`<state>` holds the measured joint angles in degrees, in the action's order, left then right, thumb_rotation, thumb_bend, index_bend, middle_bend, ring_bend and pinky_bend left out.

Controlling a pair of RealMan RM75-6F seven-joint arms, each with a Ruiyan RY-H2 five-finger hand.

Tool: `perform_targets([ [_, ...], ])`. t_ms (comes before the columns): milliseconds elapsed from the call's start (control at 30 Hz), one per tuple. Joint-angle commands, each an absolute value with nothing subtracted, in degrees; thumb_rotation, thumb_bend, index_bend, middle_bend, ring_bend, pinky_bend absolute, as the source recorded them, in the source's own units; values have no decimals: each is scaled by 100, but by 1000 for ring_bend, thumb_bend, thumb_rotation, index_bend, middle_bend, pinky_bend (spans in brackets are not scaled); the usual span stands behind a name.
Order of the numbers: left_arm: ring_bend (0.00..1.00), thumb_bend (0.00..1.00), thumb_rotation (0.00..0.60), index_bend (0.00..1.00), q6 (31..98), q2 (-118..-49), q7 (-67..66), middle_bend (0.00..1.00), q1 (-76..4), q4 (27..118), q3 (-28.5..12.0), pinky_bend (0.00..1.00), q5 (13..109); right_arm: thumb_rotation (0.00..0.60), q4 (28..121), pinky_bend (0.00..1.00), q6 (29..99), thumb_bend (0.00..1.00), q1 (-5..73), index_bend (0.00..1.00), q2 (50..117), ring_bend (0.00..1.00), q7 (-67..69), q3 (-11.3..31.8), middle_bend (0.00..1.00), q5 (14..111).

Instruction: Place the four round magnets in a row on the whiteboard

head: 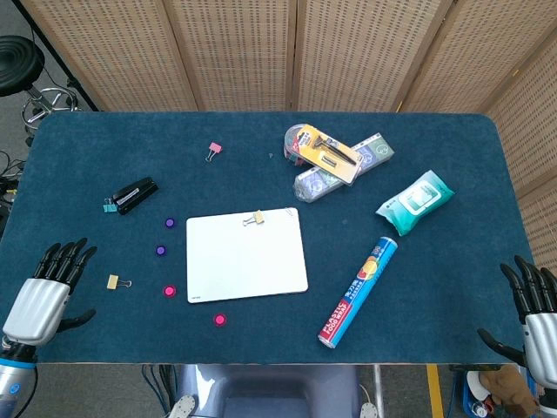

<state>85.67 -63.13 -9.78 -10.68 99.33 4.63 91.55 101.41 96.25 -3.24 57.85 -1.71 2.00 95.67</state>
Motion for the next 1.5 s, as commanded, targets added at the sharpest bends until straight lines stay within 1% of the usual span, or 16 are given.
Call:
perform_targets([
  [33,0,0,600,0,8460,-6302,-1044,0,-1052,9978,458,0,9089,600,10156,0,9611,0,-322,0,5776,0,-156,188,0,9573],
  [267,0,0,600,0,8273,-6294,-1136,0,-1077,9975,412,0,9005,600,10205,0,9538,0,-315,0,5767,0,-243,152,0,9566],
  [433,0,0,600,11,7846,-6293,-1080,0,-1362,10076,415,0,9265,600,10227,0,9437,0,-286,0,5795,0,-369,148,0,9510],
  [600,0,0,600,93,6974,-6370,-1177,0,-1897,10273,415,0,9460,600,10254,0,9307,0,-254,0,5838,0,-478,157,0,9374],
  [733,0,0,600,164,6163,-6517,-1661,0,-2383,10477,299,0,9372,600,10212,0,9304,0,-242,0,5904,0,-619,200,0,9310],
  [900,0,1,600,302,5464,-6817,-2277,0,-2842,10594,112,0,9164,600,10193,0,9353,0,-242,0,5962,0,-680,298,0,9168],
  [1000,0,39,600,355,5071,-7118,-2593,0,-3119,10548,-43,0,8899,600,10180,0,9347,0,-242,0,5970,0,-695,342,0,9057],
  [1100,0,88,600,385,4808,-7413,-2858,0,-3317,10465,-152,0,8622,600,10171,0,9327,0,-239,0,5958,0,-663,379,0,8953],
  [1267,0,105,600,418,4614,-7795,-3275,0,-3499,10392,-200,0,8250,600,10180,0,9357,0,-247,0,5909,0,-568,433,0,8871],
  [1433,0,106,600,424,4624,-8013,-3639,0,-3555,10362,-154,0,7942,600,10188,0,9369,0,-258,0,5855,0,-459,436,0,8864],
  [1500,0,123,600,429,4641,-8105,-3773,0,-3571,10345,-119,0,7812,600,10196,0,9357,0,-256,0,5834,0,-426,429,0,8869],
])
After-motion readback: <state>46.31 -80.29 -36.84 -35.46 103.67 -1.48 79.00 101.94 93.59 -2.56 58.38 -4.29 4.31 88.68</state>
